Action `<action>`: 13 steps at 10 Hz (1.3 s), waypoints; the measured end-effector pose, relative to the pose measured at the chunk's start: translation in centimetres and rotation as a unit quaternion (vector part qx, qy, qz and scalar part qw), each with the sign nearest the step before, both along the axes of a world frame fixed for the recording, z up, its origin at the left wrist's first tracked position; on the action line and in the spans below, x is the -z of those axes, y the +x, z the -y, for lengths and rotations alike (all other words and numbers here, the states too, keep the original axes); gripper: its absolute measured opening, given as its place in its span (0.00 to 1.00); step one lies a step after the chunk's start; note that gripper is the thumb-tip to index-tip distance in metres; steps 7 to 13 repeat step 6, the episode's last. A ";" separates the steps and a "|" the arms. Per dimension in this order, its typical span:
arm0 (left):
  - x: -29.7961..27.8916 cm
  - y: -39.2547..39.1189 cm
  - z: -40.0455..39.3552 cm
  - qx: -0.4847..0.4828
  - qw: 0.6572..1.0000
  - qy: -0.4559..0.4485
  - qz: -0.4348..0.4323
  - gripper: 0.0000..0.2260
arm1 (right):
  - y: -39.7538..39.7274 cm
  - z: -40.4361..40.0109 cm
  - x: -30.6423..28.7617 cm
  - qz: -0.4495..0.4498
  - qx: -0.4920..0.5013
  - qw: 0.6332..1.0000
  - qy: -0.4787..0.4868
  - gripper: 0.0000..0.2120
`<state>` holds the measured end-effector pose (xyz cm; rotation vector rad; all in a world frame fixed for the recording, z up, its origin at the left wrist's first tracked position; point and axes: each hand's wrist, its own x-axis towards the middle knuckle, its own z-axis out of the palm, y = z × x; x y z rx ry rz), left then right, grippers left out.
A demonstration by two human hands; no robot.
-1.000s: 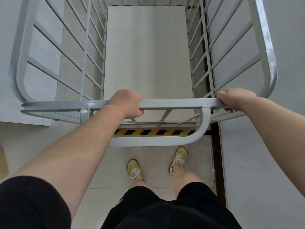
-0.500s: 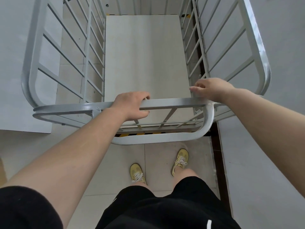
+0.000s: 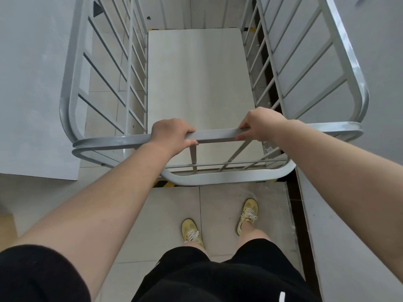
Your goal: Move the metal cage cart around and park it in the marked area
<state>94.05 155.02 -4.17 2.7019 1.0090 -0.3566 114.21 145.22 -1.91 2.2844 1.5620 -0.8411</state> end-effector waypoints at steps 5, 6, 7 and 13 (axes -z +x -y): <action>-2.8 -3.5 3.4 -0.128 0.988 -0.070 0.049 0.22 | -2.9 2.7 -2.3 0.066 0.033 0.997 0.018 0.20; -4.9 -4.5 3.4 -0.171 0.981 -0.062 0.067 0.24 | -2.5 3.2 -4.4 0.027 0.059 0.995 0.069 0.27; -4.9 -4.5 3.4 -0.171 0.981 -0.062 0.067 0.24 | -2.5 3.2 -4.4 0.027 0.059 0.995 0.069 0.27; -4.9 -4.5 3.4 -0.171 0.981 -0.062 0.067 0.24 | -2.5 3.2 -4.4 0.027 0.059 0.995 0.069 0.27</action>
